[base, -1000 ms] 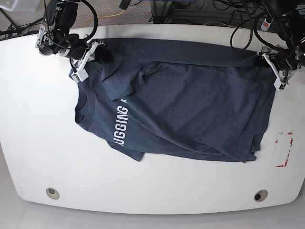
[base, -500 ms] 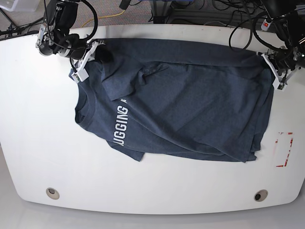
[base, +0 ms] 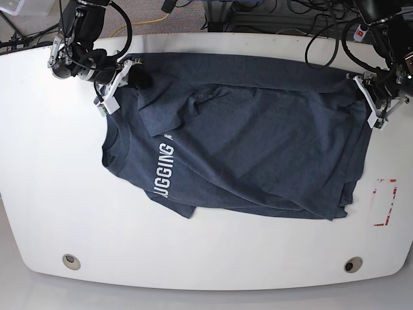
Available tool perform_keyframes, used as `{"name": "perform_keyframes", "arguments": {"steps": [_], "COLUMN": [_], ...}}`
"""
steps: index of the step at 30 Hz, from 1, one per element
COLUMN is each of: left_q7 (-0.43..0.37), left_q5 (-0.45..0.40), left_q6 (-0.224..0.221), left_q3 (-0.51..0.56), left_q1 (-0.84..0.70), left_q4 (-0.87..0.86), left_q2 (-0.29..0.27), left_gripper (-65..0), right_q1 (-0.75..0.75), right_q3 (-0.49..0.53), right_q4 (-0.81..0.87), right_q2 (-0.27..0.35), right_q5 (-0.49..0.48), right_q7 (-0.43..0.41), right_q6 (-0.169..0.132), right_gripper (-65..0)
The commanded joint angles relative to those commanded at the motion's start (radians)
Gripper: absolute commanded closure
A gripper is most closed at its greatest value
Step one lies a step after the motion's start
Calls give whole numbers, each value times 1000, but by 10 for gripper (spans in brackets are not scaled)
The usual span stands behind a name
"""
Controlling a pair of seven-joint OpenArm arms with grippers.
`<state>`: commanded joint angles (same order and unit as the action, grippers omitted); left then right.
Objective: Fold the T-shirt properly
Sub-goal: 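Adjust the grasp on the shirt edge with both grippers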
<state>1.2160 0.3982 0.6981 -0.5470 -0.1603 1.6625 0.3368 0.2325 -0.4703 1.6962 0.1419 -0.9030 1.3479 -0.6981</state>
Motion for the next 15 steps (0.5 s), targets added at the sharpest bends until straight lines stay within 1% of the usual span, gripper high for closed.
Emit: {"name": "perform_keyframes", "arguments": {"steps": [3, 7, 9, 10, 12, 15], "left_q7": [-2, -3, -3, -3, -3, -3], "left_q5": [0, 2, 2, 2, 2, 0], "left_q6": [0, 0, 0, 0, 0, 0], "left_q3": [0, -2, 0, 5, 6, 15], "left_q1": [0, 2, 12, 31, 64, 137], "left_q4": [0, 26, 74, 98, 124, 152], "left_q2": [-2, -2, -3, -5, -32, -55], "left_gripper": [0, 0, 0, 0, 0, 0], "right_q1": [0, -12, -28, -35, -66, -123], "right_q3": [0, -5, -5, -6, -6, -6], "right_q4": [0, 0, 0, 0, 0, 0], "right_q2": [0, 6, 35, 44, 60, 80], "right_q5": [0, 2, 8, 25, 64, 132], "right_q7": [0, 0, -3, -18, -41, -52], "right_q6": [0, 0, 0, 0, 0, 0], "right_gripper": [0, 0, 0, 0, 0, 0]}}
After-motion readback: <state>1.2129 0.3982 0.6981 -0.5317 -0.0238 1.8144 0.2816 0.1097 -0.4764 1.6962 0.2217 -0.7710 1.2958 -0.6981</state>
